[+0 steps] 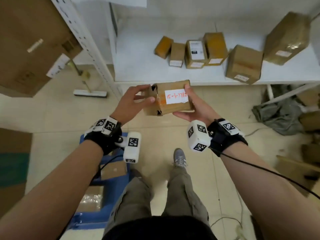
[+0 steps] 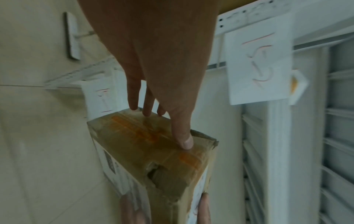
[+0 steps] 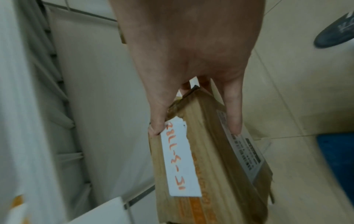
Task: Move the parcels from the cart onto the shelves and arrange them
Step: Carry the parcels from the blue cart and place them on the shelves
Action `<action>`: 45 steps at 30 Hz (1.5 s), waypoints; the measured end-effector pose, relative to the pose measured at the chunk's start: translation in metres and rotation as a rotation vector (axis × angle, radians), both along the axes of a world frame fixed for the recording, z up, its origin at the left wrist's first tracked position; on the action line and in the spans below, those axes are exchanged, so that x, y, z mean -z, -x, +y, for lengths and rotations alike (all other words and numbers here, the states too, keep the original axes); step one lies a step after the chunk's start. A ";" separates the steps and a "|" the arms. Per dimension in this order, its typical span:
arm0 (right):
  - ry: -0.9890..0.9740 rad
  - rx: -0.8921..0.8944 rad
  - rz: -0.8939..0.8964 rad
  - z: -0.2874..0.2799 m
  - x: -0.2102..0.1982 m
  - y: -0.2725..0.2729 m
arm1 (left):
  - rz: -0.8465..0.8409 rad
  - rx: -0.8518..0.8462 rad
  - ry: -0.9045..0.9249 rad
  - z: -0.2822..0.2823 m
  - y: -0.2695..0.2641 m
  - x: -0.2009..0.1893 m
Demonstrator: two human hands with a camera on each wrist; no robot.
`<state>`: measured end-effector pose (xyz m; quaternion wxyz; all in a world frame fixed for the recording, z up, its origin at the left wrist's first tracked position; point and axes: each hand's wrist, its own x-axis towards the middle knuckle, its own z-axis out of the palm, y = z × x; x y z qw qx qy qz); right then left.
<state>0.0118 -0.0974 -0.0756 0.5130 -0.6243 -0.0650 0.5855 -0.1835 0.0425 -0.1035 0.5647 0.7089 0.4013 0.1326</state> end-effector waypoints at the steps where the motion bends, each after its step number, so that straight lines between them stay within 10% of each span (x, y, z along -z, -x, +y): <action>1: -0.026 0.014 -0.004 0.002 -0.017 0.000 | -0.002 0.014 -0.032 0.004 -0.004 -0.018; 15: -0.363 0.045 -0.391 0.008 -0.242 -0.004 | -0.309 0.115 -0.385 0.035 -0.026 -0.264; 45: -1.162 0.444 -0.767 0.035 -0.536 -0.147 | -0.832 -0.001 -1.143 0.007 -0.185 -0.584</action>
